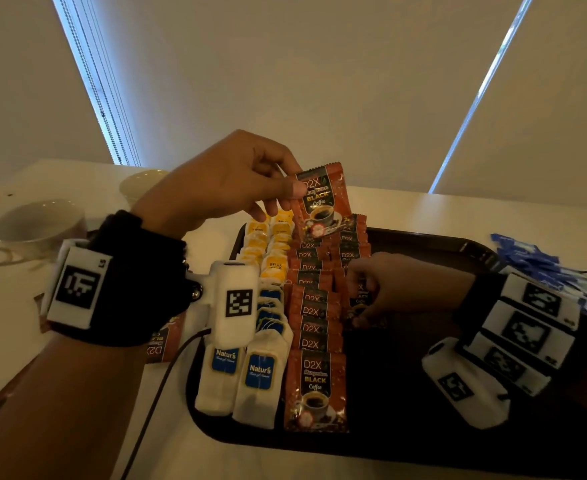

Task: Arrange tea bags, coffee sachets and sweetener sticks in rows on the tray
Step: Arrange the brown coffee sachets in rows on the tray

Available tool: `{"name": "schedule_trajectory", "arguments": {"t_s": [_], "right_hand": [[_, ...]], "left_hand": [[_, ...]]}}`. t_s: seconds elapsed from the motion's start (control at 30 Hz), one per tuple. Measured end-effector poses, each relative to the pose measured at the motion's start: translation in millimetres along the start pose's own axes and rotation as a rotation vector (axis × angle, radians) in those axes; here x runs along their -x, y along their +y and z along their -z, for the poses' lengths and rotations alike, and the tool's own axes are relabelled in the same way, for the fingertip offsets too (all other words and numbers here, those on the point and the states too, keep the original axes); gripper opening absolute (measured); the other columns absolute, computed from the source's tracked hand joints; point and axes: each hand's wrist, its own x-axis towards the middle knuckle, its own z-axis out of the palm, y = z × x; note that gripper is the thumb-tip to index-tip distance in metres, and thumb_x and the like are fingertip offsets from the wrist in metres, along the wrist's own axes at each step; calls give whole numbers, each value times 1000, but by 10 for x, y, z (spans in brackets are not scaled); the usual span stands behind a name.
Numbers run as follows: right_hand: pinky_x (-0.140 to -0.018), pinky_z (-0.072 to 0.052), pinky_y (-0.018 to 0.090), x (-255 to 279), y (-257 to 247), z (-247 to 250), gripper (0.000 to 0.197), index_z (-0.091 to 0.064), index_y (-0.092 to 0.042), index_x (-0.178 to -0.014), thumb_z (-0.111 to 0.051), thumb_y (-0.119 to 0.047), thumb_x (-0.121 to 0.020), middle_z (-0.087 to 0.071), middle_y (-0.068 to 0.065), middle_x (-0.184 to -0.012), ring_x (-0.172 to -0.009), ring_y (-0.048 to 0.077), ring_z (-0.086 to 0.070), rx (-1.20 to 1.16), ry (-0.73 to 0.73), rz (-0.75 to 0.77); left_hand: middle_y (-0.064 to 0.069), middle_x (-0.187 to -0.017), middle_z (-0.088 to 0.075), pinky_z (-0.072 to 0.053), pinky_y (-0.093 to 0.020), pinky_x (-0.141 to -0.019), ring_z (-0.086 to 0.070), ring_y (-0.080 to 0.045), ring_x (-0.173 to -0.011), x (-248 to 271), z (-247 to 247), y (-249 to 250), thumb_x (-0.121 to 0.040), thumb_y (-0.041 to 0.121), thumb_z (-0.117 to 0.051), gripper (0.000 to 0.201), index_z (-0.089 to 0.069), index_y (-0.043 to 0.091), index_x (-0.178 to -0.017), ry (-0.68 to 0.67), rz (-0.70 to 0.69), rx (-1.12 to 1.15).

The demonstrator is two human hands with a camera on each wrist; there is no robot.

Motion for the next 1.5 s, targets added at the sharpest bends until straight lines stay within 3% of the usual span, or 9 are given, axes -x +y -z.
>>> {"name": "schedule_trajectory", "arguments": {"t_s": [0.1,0.23,0.37,0.57,0.67,0.8,0.9,1.23,1.5], "right_hand": [[-61,-37,12,73,24,106,18,-46,-28,-87,-63,-23,-86,-47,-12,-84,-73,0,-47,-113,187,30],[-65,-54,20,194,-47,192,15,-54,-22,-94,-45,-11,-96,-60,4,-88,-77,14,-62,-608,544,107],[-63,-57,20,312,-168,100,3,-51,-24,-91,-52,-22,-92,-67,-1,-84,-75,10,-68,-759,599,183],[-59,-57,19,460,-135,15,24,-50,-17,-91,-69,-10,-78,-69,4,-80,-73,14,-69,-829,710,149],[-53,-52,16,500,-2,-16,20,-53,-13,-88,-69,-8,-77,-69,3,-81,-74,12,-69,-794,663,36],[-61,-50,31,469,252,-57,14,-55,-10,-87,-64,-4,-80,-66,14,-96,-82,27,-64,-949,418,-263],[-67,-52,33,434,345,-90,12,-56,-7,-87,-62,0,-80,-63,17,-103,-87,28,-63,-941,248,-381],[-56,-52,23,228,271,-166,12,-54,-9,-83,-65,-4,-81,-64,6,-86,-71,14,-65,-646,149,-376],[-59,-52,23,175,241,-139,13,-53,-12,-85,-65,-15,-83,-60,6,-90,-75,15,-60,-534,36,-378]], "left_hand": [[-4,-74,-69,-49,-15,-51,-59,-4,-58,8,-1,-5,-86,20,-64,9,-68,14,-90,-64,1,-29],[-7,-80,-70,-50,-16,-53,-61,-7,-61,1,-55,4,-85,23,-65,5,-68,19,-86,-149,-4,-71],[3,-70,-68,-49,-15,-53,-59,-3,-58,0,-126,30,-83,22,-66,4,-69,20,-83,-169,-6,-83],[5,-66,-68,-48,-14,-51,-59,-2,-56,15,-172,69,-82,25,-66,14,-71,14,-89,-189,-10,-65],[2,-71,-71,-50,-15,-52,-62,-5,-59,28,-104,67,-84,30,-65,20,-69,16,-98,-116,-7,-46],[2,-73,-71,-50,-16,-53,-62,-4,-61,63,44,61,-82,31,-66,22,-67,19,-101,-17,9,-25],[1,-75,-71,-51,-16,-53,-63,-5,-62,85,109,63,-82,30,-66,22,-68,19,-101,17,12,-10],[1,-75,-71,-51,-17,-54,-63,-6,-62,96,108,66,-82,30,-67,19,-67,20,-99,7,9,-18],[6,-71,-71,-51,-15,-53,-63,-4,-61,93,131,66,-81,31,-67,21,-67,21,-98,9,10,-18]]}}
